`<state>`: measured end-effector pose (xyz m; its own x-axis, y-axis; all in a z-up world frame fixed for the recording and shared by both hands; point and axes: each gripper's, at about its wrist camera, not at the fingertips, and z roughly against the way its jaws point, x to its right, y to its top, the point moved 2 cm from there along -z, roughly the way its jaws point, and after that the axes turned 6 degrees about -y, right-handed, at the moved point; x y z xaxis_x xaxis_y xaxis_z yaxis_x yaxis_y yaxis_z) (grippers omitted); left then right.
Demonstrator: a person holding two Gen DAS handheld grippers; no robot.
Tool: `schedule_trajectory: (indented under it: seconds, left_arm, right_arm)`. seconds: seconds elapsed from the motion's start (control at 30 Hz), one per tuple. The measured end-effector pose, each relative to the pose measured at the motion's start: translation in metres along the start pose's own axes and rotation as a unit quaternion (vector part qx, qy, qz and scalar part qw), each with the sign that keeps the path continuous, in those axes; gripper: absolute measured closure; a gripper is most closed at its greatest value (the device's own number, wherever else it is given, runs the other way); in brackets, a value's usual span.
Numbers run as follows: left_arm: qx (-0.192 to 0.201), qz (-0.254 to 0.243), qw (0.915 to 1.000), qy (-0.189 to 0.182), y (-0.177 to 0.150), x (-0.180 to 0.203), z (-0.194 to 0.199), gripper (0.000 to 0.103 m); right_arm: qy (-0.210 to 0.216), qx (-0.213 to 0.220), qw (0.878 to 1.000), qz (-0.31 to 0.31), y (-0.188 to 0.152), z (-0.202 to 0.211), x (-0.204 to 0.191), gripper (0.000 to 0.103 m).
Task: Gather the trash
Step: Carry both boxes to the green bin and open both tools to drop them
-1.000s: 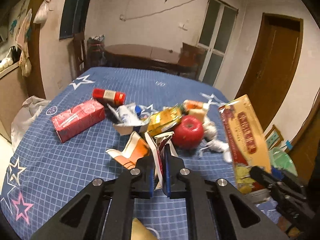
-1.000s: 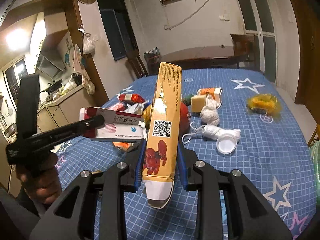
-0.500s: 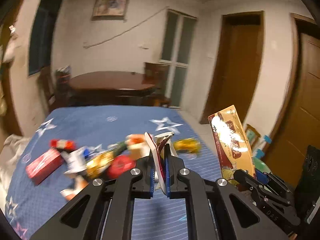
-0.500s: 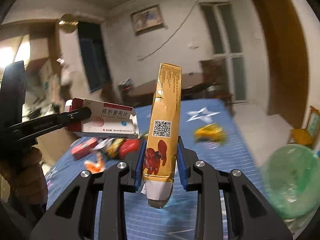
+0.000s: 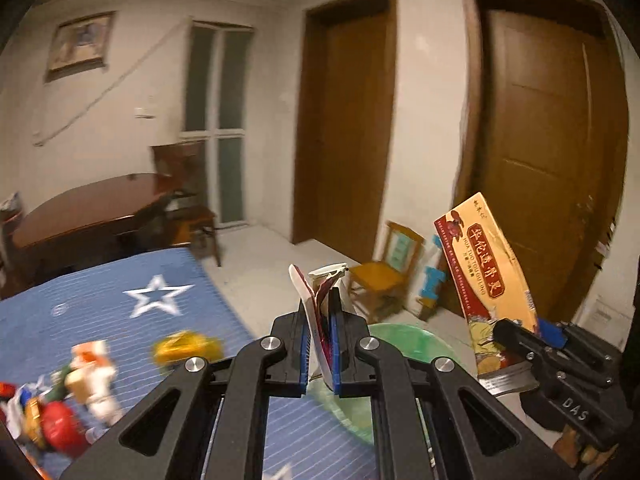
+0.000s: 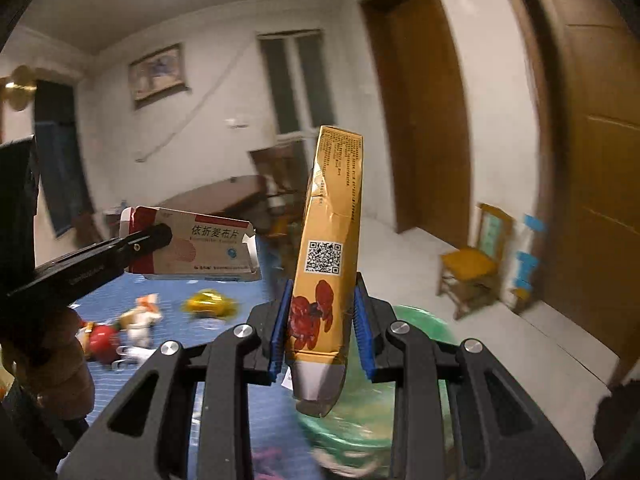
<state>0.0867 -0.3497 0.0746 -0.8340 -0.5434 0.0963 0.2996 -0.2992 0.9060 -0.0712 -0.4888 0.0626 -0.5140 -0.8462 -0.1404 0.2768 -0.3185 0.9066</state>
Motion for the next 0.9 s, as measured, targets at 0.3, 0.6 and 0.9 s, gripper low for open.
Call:
schedule_trajectory:
  seconds: [0.3,0.6,0.9]
  left_arm:
    - [-0.061,-0.047,0.9959,-0.048,-0.013,0.065,-0.098,0.094]
    - [-0.102,-0.056,0.9923,-0.041,-0.047,0.065,-0.146,0.094]
    - [-0.117,-0.061,0.9906,-0.037,-0.061,0.059,-0.155,0.094]
  right_arm:
    - [-0.06,-0.073,0.995,-0.023,-0.012,-0.033,0.051,0.075]
    - [-0.045,-0.133,0.989,-0.045,-0.034,-0.063,0.067,0.075]
    - [-0.034,-0.156,0.986,-0.056,-0.037,-0.071,0.069,0.075]
